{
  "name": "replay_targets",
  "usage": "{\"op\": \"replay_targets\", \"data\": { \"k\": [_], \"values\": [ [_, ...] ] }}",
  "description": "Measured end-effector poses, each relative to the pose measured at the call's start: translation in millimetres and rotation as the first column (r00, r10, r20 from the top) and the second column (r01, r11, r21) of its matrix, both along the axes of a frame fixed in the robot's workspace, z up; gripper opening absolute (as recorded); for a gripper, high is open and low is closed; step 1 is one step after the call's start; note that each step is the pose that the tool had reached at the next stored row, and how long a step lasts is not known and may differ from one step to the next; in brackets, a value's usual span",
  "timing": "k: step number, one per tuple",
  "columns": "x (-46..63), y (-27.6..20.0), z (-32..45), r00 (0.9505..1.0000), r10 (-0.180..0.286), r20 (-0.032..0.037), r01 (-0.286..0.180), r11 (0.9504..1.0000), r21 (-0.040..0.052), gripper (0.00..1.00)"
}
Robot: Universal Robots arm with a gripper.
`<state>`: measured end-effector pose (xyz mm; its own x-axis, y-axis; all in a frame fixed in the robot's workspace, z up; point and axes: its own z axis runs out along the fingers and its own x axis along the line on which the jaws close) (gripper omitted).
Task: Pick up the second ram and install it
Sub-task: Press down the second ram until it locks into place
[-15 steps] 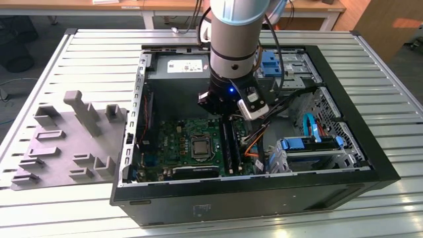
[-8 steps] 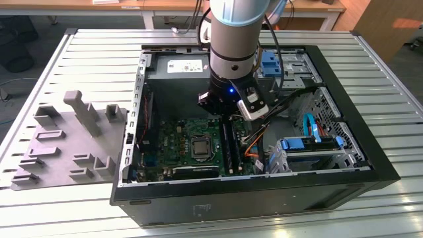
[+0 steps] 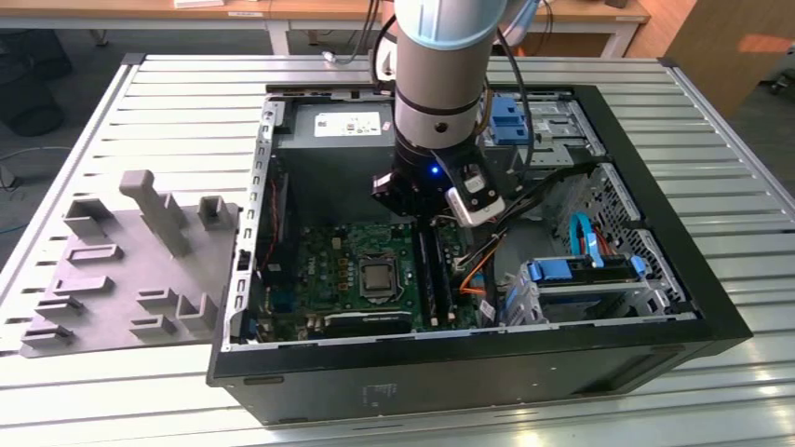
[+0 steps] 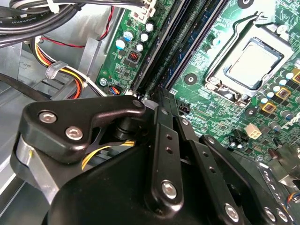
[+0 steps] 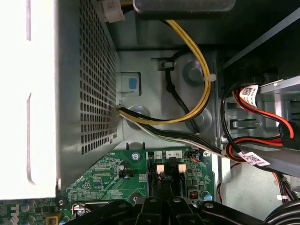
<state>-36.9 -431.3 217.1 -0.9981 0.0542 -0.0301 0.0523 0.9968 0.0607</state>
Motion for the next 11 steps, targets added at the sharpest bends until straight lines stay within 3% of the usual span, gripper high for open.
{"op": "replay_targets", "data": {
  "k": [11],
  "values": [
    [0.0,0.0,-1.0,1.0000,0.000,0.0000,0.000,1.0000,-0.0001,0.11]
  ]
}}
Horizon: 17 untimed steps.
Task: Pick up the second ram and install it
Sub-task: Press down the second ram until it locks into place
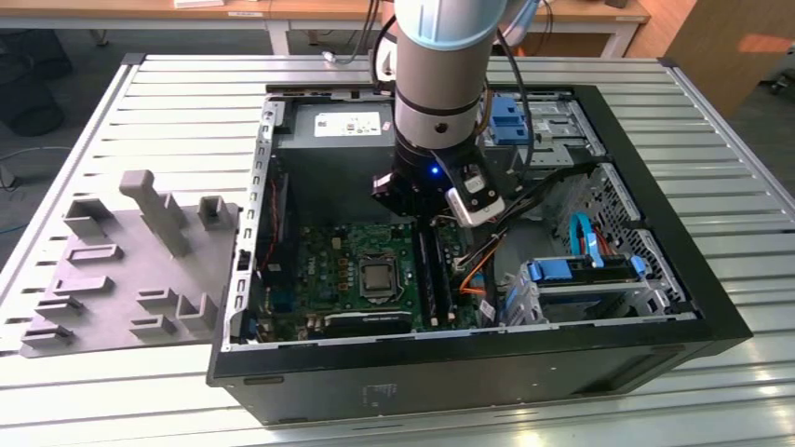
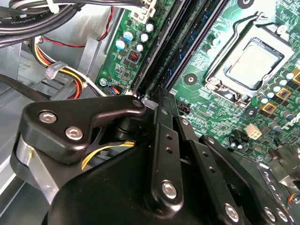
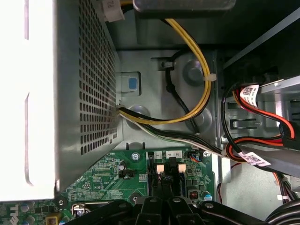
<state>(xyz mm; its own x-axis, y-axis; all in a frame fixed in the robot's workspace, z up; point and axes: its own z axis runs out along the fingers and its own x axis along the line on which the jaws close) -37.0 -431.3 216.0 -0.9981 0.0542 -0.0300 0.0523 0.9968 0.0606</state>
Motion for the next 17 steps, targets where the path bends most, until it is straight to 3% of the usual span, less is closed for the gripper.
{"op": "replay_targets", "data": {
  "k": [4,9,17],
  "values": [
    [0.1,0.4,3.7,1.0000,0.000,0.0011,0.000,1.0000,0.0030,0.11],
    [0.0,0.0,20.9,1.0000,0.000,0.0001,0.000,1.0000,0.0003,0.11],
    [0.0,-2.2,20.9,1.0000,0.000,0.0000,0.000,1.0000,0.0001,0.11]
  ]
}}
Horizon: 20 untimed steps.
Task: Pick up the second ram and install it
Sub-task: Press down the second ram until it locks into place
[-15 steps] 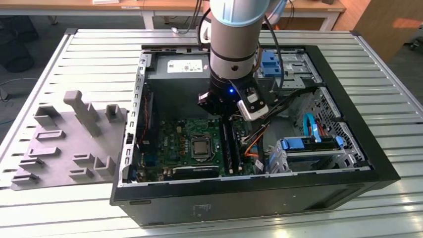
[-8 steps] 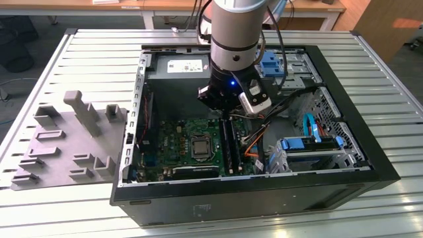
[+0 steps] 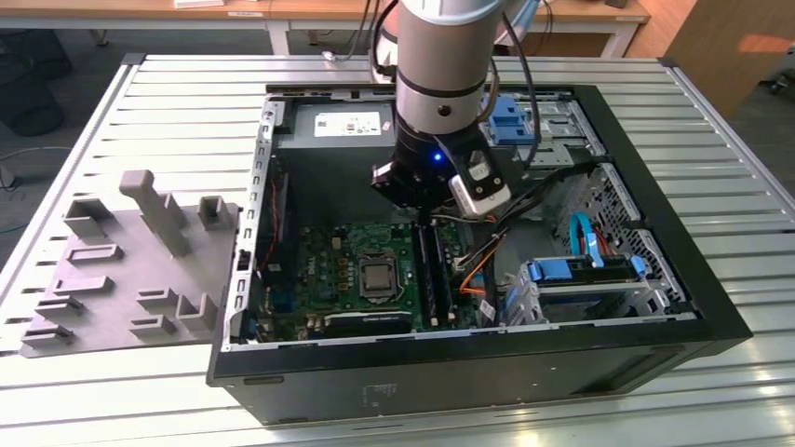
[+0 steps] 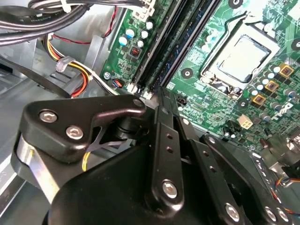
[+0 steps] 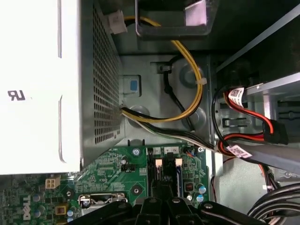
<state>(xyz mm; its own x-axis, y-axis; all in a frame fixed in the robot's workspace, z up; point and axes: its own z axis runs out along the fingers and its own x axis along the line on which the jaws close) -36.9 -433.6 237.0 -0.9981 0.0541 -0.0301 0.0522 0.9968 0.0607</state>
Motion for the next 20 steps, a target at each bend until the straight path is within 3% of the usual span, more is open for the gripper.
{"op": "replay_targets", "data": {
  "k": [20],
  "values": [
    [0.0,-28.9,0.0,1.0000,-0.004,0.0000,0.004,1.0000,0.0001,0.11]
  ]
}}
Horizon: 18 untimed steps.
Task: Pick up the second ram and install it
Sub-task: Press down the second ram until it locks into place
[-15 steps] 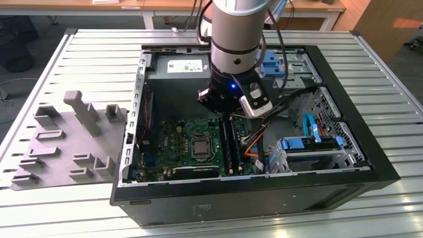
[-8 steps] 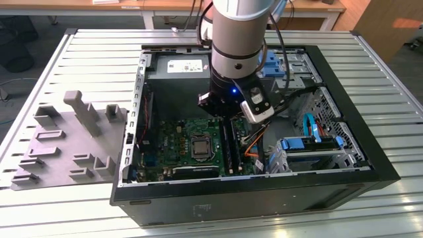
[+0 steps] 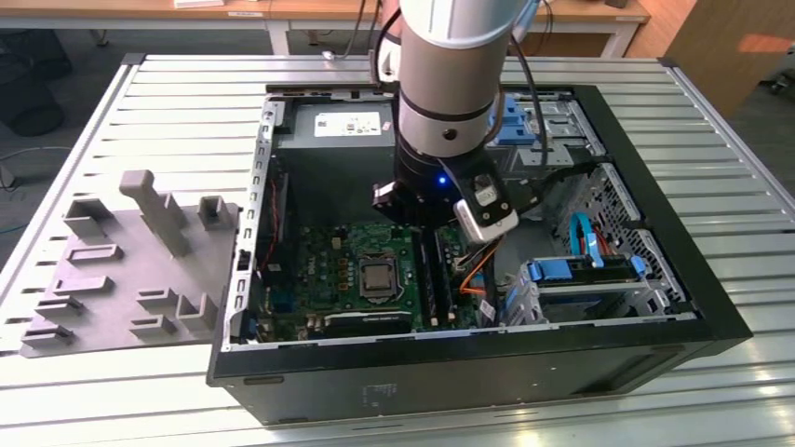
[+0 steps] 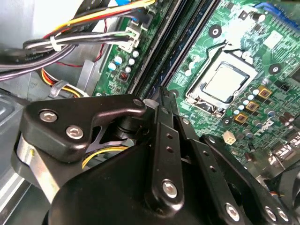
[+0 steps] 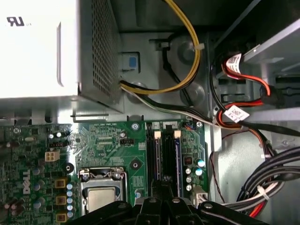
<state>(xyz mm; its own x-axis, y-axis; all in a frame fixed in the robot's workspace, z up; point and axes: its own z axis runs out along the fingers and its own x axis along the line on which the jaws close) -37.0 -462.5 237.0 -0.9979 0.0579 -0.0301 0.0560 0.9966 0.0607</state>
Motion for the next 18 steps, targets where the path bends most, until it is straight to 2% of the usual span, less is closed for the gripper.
{"op": "replay_targets", "data": {
  "k": [9,18],
  "values": [
    [0.0,-7.0,0.0,0.9997,-0.026,0.0001,0.026,0.9996,-0.0039,0.11],
    [0.1,-14.8,-0.1,0.9995,-0.033,0.0002,0.033,0.9994,-0.0067,0.11]
  ]
}}
